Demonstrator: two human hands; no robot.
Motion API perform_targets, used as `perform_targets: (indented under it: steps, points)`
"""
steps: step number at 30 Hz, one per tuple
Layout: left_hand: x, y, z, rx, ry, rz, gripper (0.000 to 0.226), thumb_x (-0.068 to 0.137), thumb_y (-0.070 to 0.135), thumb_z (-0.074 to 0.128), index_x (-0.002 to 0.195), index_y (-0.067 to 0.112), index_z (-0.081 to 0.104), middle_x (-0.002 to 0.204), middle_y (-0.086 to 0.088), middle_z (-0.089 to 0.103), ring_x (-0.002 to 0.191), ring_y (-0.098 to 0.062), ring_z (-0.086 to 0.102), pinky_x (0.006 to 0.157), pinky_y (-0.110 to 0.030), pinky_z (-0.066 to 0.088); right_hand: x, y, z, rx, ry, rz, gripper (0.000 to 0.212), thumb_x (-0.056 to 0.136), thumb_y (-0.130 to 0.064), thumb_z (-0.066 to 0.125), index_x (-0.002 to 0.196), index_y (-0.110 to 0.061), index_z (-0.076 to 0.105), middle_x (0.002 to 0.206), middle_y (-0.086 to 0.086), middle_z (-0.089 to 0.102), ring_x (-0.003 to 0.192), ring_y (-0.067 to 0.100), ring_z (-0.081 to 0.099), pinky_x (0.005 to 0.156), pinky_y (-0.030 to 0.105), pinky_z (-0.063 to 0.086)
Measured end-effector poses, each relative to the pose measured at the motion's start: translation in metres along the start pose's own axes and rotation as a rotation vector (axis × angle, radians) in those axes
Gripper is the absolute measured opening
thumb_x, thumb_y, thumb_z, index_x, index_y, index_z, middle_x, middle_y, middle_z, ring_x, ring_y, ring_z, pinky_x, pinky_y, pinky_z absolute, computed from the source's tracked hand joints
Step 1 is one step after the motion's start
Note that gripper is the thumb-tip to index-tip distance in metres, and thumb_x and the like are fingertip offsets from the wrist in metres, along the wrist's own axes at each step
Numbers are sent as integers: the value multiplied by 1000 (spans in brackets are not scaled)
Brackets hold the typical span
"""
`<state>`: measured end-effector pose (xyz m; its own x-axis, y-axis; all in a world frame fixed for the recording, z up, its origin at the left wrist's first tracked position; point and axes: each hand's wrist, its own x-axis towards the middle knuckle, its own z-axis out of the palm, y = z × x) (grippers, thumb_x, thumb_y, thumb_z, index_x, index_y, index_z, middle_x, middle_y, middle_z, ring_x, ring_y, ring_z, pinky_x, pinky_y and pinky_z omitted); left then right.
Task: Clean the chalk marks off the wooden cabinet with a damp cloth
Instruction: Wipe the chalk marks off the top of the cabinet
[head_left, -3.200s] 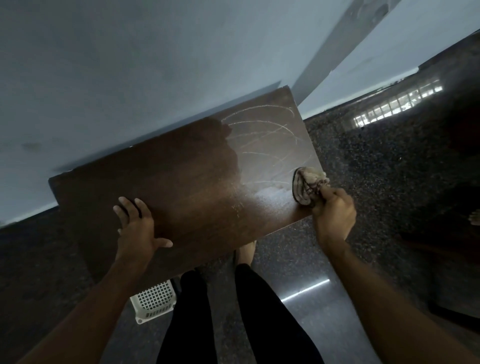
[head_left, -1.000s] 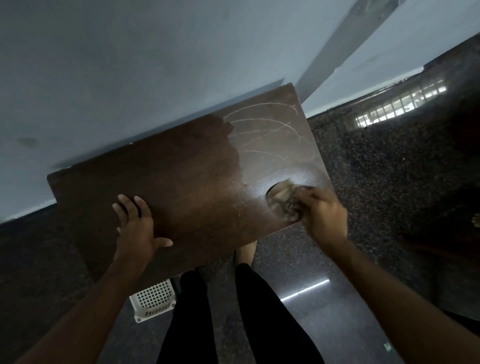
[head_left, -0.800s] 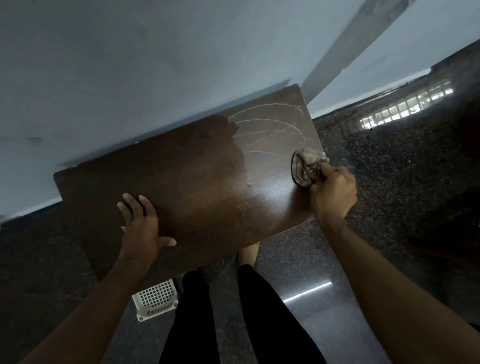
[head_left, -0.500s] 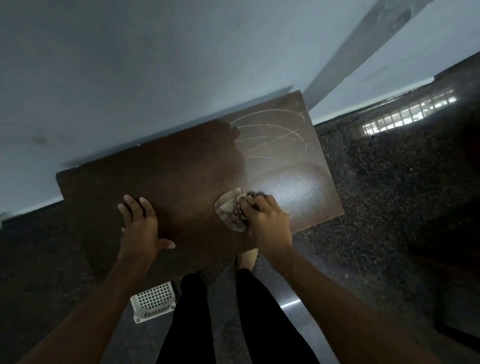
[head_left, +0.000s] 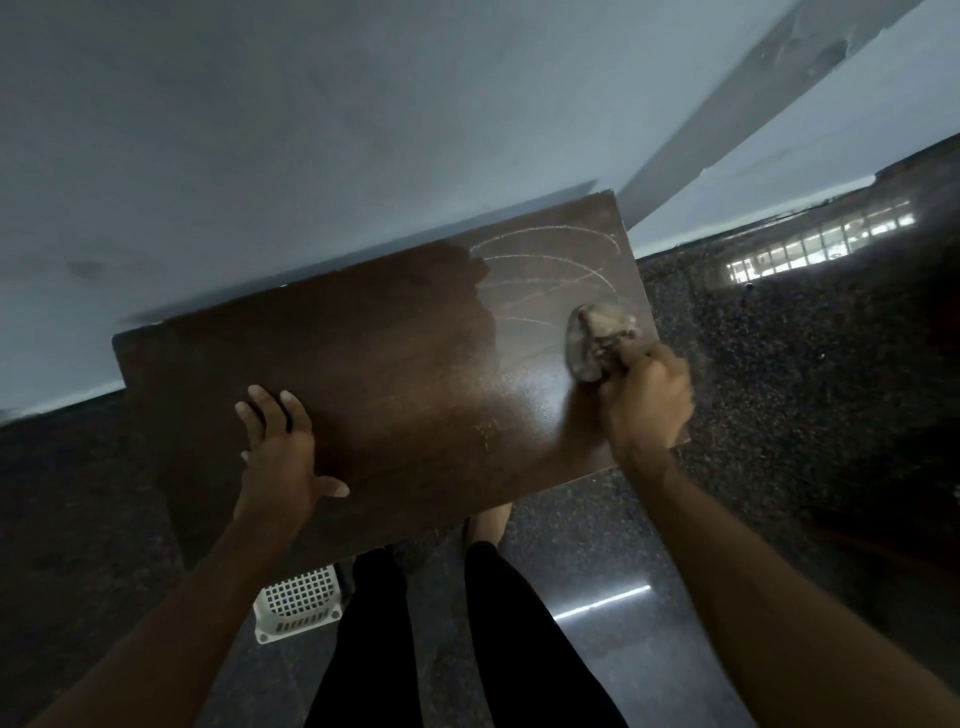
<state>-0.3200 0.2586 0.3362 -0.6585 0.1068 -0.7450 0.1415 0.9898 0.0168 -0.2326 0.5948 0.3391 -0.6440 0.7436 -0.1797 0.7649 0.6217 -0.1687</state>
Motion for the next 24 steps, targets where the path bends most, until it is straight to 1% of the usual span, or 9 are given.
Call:
perform_targets:
  steps: [2, 5, 7, 10, 12, 13, 17, 21, 24]
  points:
    - [1, 0, 0, -7, -6, 0, 136, 64, 41, 89, 154, -7, -2, 157, -36, -19, 146, -53, -14, 119, -61, 23, -31, -15, 8, -21, -101, -168, 37, 82, -4, 70, 117, -16, 69, 118, 11, 64, 101, 33, 57, 70, 39, 50]
    - [0, 0, -1, -17, -8, -5, 136, 64, 41, 89, 154, -6, -2, 157, -35, -20, 146, -53, -15, 119, -60, 22, -90, -28, 21, 22, -235, -444, 51, 64, -9, 82, 112, -19, 71, 105, 6, 67, 89, 28, 61, 53, 32, 51]
    - [-1, -1, -1, -23, -8, -5, 136, 65, 41, 89, 155, -4, -2, 157, -34, -20, 146, -51, -16, 119, -61, 22, -117, -23, 28, 32, -312, -592, 49, 56, -14, 84, 104, -21, 73, 96, 2, 67, 82, 27, 63, 47, 31, 51]
    - [-2, -3, 1, -51, -12, -5, 134, 67, 39, 89, 155, -3, -3, 158, -30, -23, 147, -49, -19, 119, -62, 21, -110, 8, 24, 14, -323, -694, 43, 61, -23, 82, 103, -28, 74, 100, -5, 67, 89, 24, 65, 48, 29, 51]
    - [-2, -3, 1, -62, -11, -2, 134, 67, 38, 89, 155, -2, -3, 158, -29, -24, 147, -48, -20, 119, -62, 21, -90, 34, 13, -19, -302, -641, 42, 70, -20, 83, 110, -27, 73, 106, -3, 68, 93, 24, 64, 49, 26, 50]
    - [-2, -3, 1, -65, -9, -2, 134, 67, 38, 89, 155, -2, -3, 158, -29, -24, 147, -48, -20, 119, -62, 21, -76, 47, 7, -40, -262, -558, 41, 73, -16, 83, 112, -26, 72, 109, 0, 68, 93, 26, 64, 52, 25, 48]
    - [-2, -3, 2, -42, 25, 12, 134, 65, 38, 89, 154, -6, 0, 157, -34, -20, 146, -52, -15, 118, -62, 22, -10, 82, -8, -78, -56, -101, 39, 78, -4, 74, 114, -20, 74, 107, 11, 69, 90, 34, 60, 68, 31, 41]
    - [-1, -2, 2, -32, 30, 12, 134, 64, 39, 90, 154, -7, 1, 157, -36, -18, 146, -54, -14, 117, -63, 23, -29, 75, 4, -77, -12, -48, 36, 80, -2, 71, 115, -13, 73, 109, 13, 65, 94, 35, 56, 72, 33, 39]
    - [0, -1, 2, -16, 35, 20, 133, 64, 40, 90, 154, -8, 3, 157, -38, -15, 145, -55, -12, 117, -63, 22, -97, 52, 18, 109, -28, -50, 22, 88, -19, 65, 109, -21, 73, 111, 5, 65, 100, 29, 60, 75, 36, 51]
